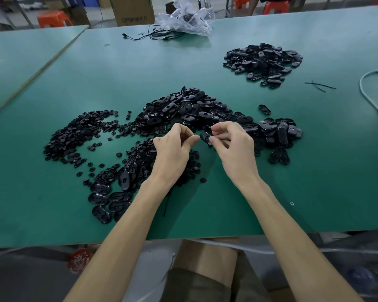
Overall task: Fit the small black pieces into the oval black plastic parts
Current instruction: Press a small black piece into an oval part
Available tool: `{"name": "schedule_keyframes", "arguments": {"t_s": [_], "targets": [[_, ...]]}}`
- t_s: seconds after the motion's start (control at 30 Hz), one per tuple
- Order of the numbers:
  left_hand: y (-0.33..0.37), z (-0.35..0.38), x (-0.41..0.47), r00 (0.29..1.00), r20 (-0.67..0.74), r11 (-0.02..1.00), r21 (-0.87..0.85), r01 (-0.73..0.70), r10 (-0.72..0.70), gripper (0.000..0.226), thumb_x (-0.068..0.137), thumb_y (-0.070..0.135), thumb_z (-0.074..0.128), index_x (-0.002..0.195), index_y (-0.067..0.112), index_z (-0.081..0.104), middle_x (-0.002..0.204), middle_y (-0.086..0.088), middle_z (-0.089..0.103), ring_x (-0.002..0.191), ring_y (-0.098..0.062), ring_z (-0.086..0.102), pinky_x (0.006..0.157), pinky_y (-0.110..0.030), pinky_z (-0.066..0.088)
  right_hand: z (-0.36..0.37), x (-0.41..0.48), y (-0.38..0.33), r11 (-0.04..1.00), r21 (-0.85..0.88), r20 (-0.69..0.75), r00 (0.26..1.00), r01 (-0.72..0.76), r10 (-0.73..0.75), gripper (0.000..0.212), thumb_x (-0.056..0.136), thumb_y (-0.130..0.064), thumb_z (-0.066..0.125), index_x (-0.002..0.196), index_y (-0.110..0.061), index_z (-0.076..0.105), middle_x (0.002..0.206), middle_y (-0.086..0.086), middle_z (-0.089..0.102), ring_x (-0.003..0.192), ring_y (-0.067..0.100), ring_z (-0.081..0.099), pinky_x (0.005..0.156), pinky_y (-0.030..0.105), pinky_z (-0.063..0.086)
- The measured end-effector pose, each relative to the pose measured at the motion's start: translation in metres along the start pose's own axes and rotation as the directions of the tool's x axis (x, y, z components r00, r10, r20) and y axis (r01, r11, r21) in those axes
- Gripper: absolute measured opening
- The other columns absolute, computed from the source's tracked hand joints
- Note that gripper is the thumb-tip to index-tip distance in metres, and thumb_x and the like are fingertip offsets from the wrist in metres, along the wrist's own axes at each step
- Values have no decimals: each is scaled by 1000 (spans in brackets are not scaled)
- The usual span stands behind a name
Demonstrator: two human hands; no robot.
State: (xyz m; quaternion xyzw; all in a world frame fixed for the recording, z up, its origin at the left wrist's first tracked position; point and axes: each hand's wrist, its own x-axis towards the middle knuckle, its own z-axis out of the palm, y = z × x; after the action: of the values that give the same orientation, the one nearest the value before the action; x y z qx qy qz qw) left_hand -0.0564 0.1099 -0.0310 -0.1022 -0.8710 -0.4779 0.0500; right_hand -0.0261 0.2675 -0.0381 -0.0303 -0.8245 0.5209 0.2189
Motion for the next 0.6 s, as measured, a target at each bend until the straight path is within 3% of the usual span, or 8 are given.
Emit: {"name": "schedule_keyframes", "arguments": {"t_s": [0.2, 0.6], "targets": [[3, -1, -1, 993, -25, 994, 8, -111, 111, 21, 96, 15, 74, 93, 28, 58, 88, 14, 66, 95, -7, 62, 105, -52, 44, 0, 0, -2, 1000, 5, 6, 1000, 26, -26, 21, 96, -1, 70, 107, -19, 67, 112, -1, 64, 98, 4, 68, 89, 14, 55], [4, -2, -1, 987, -40, 988, -25, -155, 154, 12, 92, 23, 78, 94, 29, 67, 89, 17, 68, 90, -6, 63, 105, -56, 44, 1, -2, -3, 995, -19, 15, 995, 103, -102, 25, 97, 1, 67, 116, -16, 66, 115, -1, 62, 100, 3, 67, 90, 14, 54]]}}
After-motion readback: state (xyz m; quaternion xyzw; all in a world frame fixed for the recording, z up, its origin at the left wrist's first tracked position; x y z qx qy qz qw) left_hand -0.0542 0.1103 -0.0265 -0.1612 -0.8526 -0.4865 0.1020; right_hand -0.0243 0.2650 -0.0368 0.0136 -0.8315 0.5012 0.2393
